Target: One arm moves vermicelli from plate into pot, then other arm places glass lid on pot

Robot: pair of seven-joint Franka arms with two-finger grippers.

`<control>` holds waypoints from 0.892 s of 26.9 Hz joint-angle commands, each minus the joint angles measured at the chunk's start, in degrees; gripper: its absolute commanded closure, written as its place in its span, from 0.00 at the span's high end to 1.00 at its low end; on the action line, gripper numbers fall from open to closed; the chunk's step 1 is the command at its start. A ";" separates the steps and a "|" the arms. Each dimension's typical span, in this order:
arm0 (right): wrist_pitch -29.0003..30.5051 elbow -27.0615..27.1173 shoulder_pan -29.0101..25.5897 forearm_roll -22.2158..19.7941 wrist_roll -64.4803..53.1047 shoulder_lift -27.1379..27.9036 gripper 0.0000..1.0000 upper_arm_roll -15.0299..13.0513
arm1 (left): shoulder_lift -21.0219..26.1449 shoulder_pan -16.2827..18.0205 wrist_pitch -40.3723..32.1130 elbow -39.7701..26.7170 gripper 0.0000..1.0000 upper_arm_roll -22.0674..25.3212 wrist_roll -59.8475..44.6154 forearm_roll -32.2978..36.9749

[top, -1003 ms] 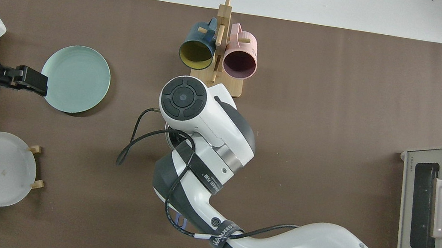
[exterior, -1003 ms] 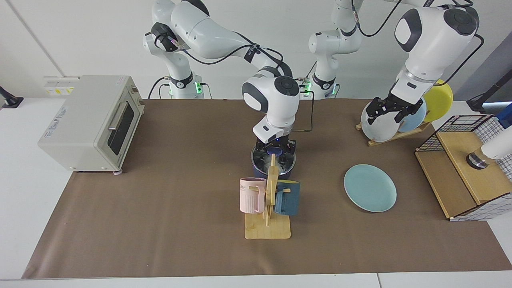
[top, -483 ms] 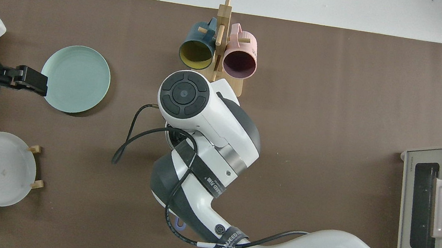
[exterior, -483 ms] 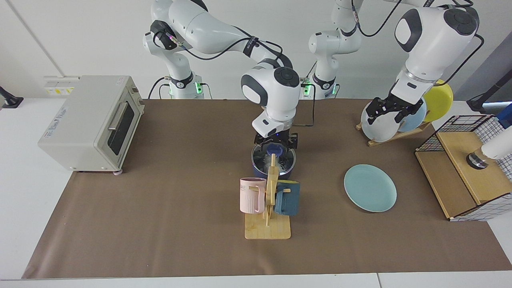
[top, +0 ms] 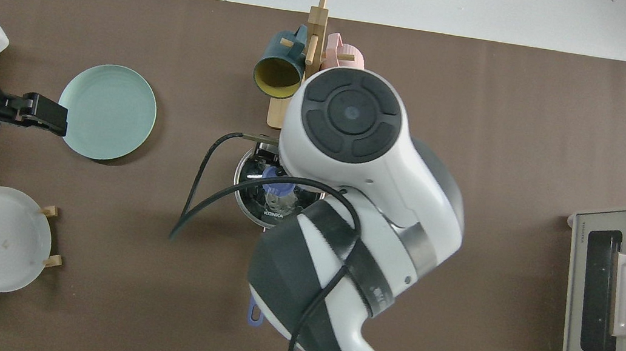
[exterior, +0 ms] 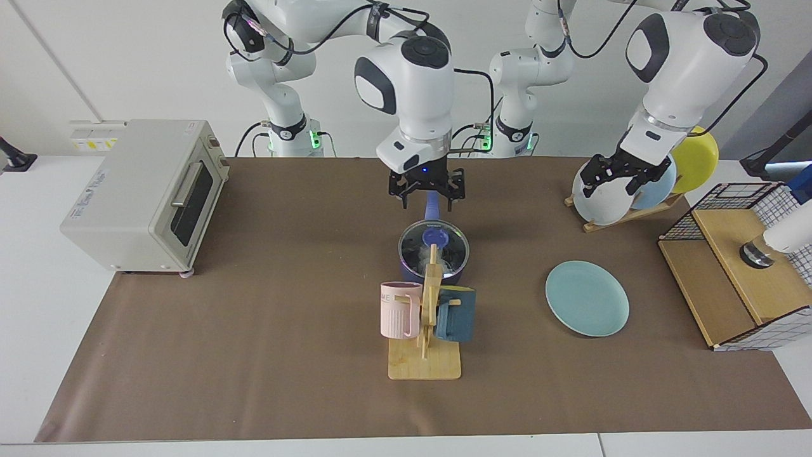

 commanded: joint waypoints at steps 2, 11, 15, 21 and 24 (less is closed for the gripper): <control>0.22 -9.76 1.26 10.24 -15.62 -10.14 1.00 -13.74 | -1.26 -0.45 0.60 -1.26 1.00 0.35 0.59 0.06; -3.55 -15.31 -2.43 11.13 -28.72 -14.81 1.00 -24.47 | -1.26 -0.45 0.60 -1.26 1.00 0.35 0.59 0.06; -4.79 -16.10 -2.87 11.22 -34.45 -16.65 1.00 -28.51 | -1.43 -0.45 0.51 -1.26 1.00 0.35 0.59 0.06; -5.23 -18.65 -3.31 11.13 -45.69 -21.31 1.00 -33.96 | -1.70 -0.45 0.60 -1.26 1.00 0.35 0.59 0.06; -6.55 -18.21 -7.25 11.30 -50.97 -21.75 1.00 -34.14 | -1.70 -0.45 0.60 -1.26 1.00 0.35 0.68 0.06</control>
